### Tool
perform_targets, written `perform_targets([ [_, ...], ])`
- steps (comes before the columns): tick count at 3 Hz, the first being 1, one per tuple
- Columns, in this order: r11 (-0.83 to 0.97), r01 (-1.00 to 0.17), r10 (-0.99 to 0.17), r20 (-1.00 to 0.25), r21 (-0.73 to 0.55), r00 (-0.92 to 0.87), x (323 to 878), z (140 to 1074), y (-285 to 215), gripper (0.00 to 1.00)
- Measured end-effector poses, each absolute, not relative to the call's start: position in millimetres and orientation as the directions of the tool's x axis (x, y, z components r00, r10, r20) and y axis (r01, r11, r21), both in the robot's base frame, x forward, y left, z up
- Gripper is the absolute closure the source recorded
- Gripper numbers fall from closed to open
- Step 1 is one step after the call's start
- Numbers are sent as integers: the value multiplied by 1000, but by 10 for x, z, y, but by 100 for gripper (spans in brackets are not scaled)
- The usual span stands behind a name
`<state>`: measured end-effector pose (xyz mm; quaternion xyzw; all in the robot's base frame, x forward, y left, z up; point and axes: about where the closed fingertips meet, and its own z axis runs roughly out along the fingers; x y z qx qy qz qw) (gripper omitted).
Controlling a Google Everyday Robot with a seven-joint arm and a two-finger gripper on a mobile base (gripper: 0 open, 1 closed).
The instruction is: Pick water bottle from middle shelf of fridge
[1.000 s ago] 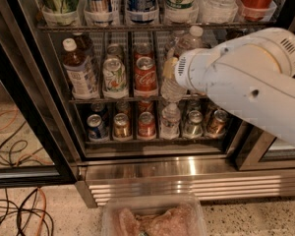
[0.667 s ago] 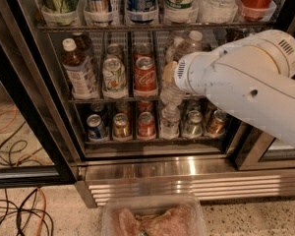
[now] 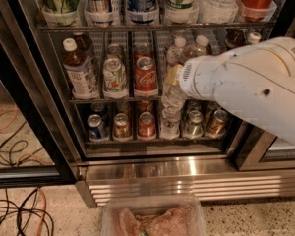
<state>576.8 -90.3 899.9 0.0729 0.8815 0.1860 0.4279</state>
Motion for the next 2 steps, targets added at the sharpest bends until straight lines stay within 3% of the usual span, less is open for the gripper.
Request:
perform_targets([
  [1, 865, 64, 414, -635, 498, -653, 5405, 8703, -1157, 100],
  [2, 865, 64, 414, -635, 498, -653, 5405, 8703, -1157, 100],
])
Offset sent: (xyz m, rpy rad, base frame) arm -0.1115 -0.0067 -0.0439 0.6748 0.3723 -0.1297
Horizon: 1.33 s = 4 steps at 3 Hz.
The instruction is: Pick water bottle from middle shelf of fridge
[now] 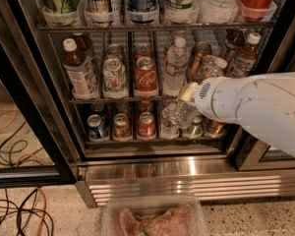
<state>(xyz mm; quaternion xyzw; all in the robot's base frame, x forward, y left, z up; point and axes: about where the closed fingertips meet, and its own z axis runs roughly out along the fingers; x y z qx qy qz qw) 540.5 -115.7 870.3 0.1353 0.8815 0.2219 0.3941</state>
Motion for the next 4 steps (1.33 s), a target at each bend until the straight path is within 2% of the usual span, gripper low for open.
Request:
perform_targets([
  [4, 874, 74, 386, -592, 481, -708, 5122, 8386, -1085, 100],
])
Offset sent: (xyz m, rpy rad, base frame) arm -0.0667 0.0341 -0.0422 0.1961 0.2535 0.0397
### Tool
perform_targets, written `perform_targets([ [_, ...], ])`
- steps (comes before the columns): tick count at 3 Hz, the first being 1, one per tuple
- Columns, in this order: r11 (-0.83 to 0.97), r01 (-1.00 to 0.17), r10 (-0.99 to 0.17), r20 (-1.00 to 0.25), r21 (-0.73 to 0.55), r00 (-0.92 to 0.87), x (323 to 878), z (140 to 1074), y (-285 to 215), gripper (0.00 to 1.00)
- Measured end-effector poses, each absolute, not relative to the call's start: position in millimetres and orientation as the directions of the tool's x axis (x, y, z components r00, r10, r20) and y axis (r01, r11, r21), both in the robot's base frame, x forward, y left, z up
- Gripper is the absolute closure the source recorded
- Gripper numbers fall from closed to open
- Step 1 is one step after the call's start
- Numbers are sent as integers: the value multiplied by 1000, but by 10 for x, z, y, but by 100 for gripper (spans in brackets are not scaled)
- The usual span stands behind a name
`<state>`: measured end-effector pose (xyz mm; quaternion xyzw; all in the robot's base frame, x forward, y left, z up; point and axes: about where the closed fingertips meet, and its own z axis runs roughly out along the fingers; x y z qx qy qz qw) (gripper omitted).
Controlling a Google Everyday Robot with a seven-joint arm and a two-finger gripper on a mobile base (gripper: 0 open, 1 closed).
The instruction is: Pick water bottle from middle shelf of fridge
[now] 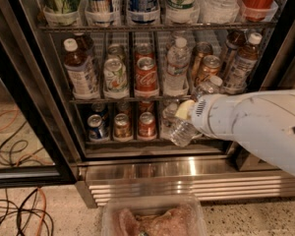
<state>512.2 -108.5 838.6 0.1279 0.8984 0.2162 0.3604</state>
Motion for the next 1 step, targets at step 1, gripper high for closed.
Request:
perform_targets([
  [1, 874, 74, 386, -592, 481, -708, 5122, 8386, -1085, 100],
])
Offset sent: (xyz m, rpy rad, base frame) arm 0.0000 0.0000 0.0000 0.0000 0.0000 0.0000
